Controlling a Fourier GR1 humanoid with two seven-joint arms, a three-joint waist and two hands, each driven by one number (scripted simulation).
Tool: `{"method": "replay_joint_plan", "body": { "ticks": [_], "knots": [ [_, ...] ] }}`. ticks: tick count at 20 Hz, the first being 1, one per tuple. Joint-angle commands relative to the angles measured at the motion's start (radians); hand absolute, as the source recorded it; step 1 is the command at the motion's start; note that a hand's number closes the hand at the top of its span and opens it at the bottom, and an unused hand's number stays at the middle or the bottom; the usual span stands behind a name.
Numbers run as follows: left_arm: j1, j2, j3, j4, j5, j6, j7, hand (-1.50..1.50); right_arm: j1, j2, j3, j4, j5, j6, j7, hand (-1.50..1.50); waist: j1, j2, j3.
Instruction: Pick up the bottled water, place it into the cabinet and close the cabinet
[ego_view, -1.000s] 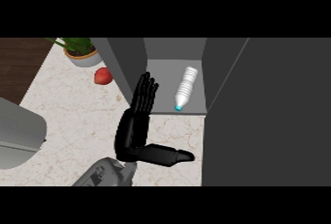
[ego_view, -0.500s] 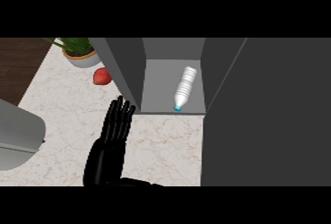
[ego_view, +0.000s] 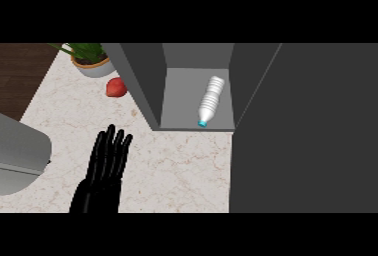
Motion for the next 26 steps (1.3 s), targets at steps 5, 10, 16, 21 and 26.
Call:
{"method": "replay_joint_plan", "body": {
  "ticks": [5,10,16,21,26],
  "knots": [
    [0.099,0.090,0.109,-0.075,0.084,-0.082,-0.018,-1.50,-0.091,0.058,0.272,-0.191,0.309,-0.086,0.167,1.50,0.000,-0.003,-0.002],
    [0.161,0.129,0.143,-0.112,0.088,-0.085,-0.030,-1.50,-0.198,0.093,0.387,-0.187,0.387,-0.121,0.261,1.50,0.009,-0.006,-0.004],
    [0.192,0.166,0.193,-0.106,0.130,-0.167,-0.062,-1.50,-0.390,0.185,0.419,-0.090,0.414,-0.171,0.359,1.50,0.017,-0.003,-0.006],
    [0.231,0.193,0.210,-0.134,0.144,-0.187,-0.061,-1.50,-0.522,0.199,0.455,-0.032,0.414,-0.257,0.439,1.50,0.020,-0.005,-0.007],
    [0.281,0.199,0.212,-0.152,0.152,-0.222,-0.093,-1.50,-0.672,0.198,0.442,0.022,0.413,-0.321,0.478,1.50,0.040,-0.002,-0.008]
  ]
}}
